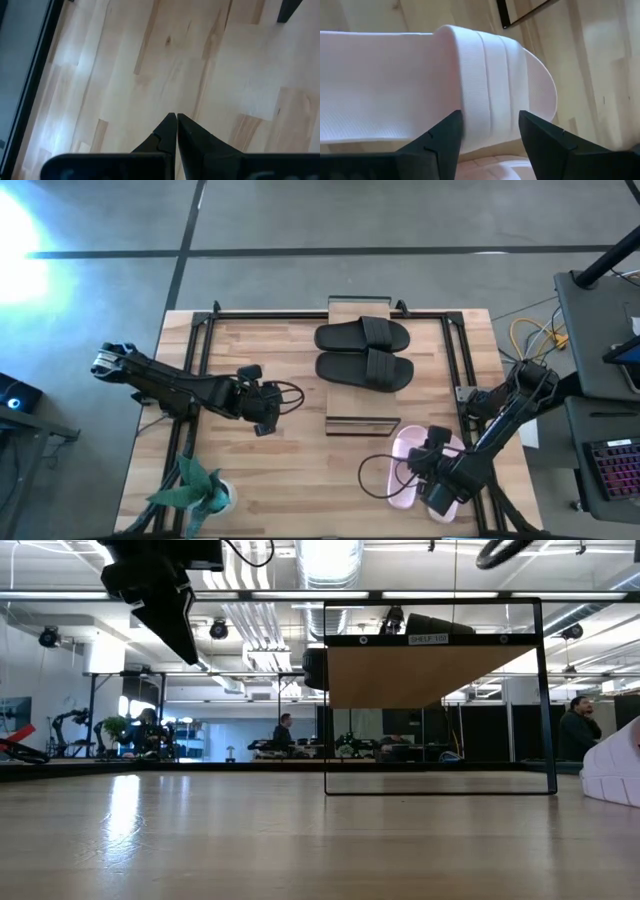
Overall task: Pick and place slides into the shelf
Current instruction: Put the left pink slide under the shelf
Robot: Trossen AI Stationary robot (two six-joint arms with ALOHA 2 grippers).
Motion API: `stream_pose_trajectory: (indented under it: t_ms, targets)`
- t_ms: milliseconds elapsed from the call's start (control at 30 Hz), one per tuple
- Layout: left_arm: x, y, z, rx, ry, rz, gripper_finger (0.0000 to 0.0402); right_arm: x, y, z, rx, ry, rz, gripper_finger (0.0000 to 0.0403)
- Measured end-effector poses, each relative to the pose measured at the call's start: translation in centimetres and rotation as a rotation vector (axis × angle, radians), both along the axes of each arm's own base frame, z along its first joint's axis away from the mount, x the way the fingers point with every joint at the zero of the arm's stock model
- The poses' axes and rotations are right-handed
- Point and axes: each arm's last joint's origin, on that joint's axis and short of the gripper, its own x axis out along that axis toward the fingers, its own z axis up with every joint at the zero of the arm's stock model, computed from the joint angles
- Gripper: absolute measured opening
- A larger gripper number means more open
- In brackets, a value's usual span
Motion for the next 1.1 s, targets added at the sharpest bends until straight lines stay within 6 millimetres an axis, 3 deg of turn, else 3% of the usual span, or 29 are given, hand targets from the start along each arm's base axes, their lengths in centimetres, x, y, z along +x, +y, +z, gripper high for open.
stream_pose_trajectory:
  t_ms: [633,800,1100]
  targets:
    - [0.1,0.0,0.0,-0.002,-0.005,-0.001,0.0000,-0.8,-1.3,-2.8,-0.060,-0.029,0.002,0.0172]
    - [0.1,0.0,0.0,-0.003,-0.008,0.000,0.0000,-0.3,-1.9,-2.8,-0.077,-0.044,-0.032,0.0136]
    - [0.1,0.0,0.0,-0.003,-0.008,0.001,0.0000,0.1,-2.1,-2.7,-0.017,-0.029,-0.161,0.0027]
